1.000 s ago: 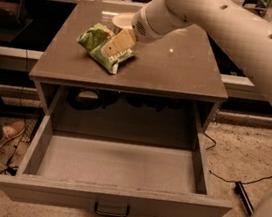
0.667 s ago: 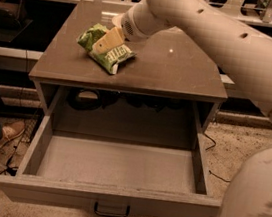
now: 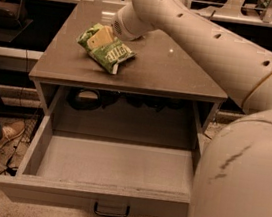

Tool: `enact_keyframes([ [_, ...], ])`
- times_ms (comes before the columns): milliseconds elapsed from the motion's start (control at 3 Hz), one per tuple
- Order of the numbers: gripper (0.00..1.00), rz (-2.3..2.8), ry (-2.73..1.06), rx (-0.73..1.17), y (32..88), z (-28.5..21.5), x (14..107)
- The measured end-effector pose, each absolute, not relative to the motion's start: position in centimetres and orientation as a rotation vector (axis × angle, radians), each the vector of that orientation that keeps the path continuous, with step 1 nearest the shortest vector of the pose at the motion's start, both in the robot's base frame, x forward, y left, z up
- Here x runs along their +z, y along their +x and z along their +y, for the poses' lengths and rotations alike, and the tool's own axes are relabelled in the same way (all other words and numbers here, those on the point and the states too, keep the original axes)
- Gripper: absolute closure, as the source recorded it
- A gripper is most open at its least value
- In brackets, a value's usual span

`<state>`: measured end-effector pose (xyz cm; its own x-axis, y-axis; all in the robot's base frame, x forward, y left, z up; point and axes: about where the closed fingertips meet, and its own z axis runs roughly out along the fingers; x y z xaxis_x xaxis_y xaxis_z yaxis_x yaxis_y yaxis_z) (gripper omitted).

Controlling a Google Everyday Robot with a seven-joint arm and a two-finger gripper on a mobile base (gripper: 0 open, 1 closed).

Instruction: Place green jalapeno chip bag into top drawer

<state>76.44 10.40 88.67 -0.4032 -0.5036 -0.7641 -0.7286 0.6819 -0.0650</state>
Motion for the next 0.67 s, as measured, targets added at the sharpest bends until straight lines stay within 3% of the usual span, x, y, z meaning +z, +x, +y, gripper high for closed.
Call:
enact_keyframes([
  [667, 0.64, 2.09, -0.908, 0.408, 76.88, 11.03, 87.85],
])
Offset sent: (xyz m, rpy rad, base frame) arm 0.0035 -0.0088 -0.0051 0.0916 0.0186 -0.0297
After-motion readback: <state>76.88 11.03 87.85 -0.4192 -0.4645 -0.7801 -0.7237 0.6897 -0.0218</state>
